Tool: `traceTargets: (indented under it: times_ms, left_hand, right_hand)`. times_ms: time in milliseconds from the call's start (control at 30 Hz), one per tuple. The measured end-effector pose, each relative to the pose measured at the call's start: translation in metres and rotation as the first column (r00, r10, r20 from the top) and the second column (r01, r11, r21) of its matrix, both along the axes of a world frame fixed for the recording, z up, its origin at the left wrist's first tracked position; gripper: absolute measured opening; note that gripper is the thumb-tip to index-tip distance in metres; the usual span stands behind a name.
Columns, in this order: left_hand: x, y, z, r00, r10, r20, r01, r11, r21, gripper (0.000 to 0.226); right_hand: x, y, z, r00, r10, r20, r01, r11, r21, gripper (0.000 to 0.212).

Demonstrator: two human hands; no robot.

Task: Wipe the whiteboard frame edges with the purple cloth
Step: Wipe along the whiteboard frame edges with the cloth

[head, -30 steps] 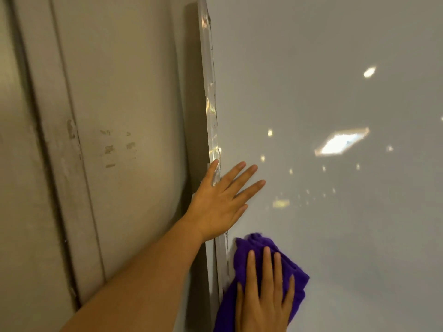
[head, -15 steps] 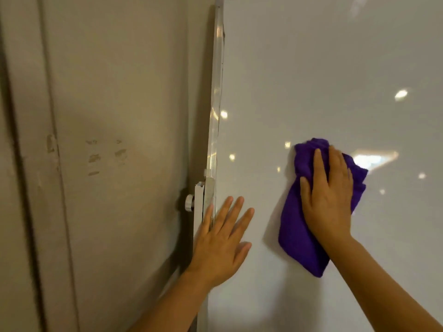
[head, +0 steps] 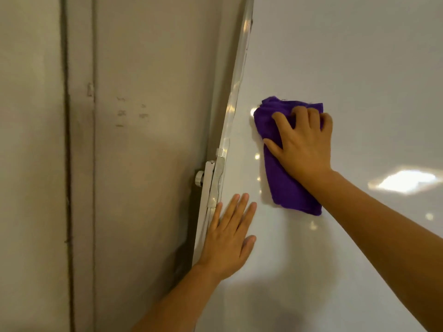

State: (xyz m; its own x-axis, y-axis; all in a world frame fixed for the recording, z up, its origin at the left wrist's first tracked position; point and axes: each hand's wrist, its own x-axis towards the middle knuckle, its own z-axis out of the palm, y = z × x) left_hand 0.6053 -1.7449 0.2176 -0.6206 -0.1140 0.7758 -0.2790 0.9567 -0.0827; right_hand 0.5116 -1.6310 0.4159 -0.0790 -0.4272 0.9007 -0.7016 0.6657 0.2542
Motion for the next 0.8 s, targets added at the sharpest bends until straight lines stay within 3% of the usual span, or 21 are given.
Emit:
traceTargets:
  times_ms: [67,167,267,367,467,567,800]
  left_hand:
    - [-0.001,0.001,-0.004,1.0,-0.009,-0.005,0.009,1.0,0.003,0.061]
    - [-0.003,-0.001,-0.006,0.999,-0.034,0.011,0.034,0.999,0.001,0.063]
    - [-0.004,-0.007,-0.005,0.999,-0.029,0.022,0.03,1.0,-0.004,0.064]
    - [-0.006,-0.013,-0.003,1.0,-0.014,0.023,0.014,1.0,-0.009,0.063]
    - [-0.009,-0.016,-0.003,0.999,-0.027,0.02,0.027,1.0,0.002,0.062]
    - [-0.012,-0.016,-0.005,0.995,-0.091,0.027,0.092,0.995,-0.039,0.059]
    - [-0.017,-0.005,-0.003,0.994,-0.112,0.01,0.113,0.992,-0.057,0.059]
  right_hand:
    - [0.001,-0.004,-0.007,0.999,-0.02,0.037,0.021,1.0,-0.022,0.043]
    - [0.0,-0.014,-0.018,0.992,-0.036,0.119,0.03,0.999,0.044,0.06]
    - [-0.004,-0.027,-0.015,0.998,0.008,0.063,-0.017,0.988,0.153,0.063]
    - [-0.001,-0.052,-0.011,0.991,0.134,-0.003,-0.124,0.924,0.361,0.057]
    - [0.005,-0.076,-0.007,0.957,0.286,-0.039,-0.198,0.75,0.631,0.056]
    - [0.001,-0.08,0.004,0.9,0.424,-0.102,-0.153,0.525,0.838,0.052]
    - [-0.003,-0.065,0.026,0.758,0.637,-0.141,0.065,0.14,0.988,0.071]
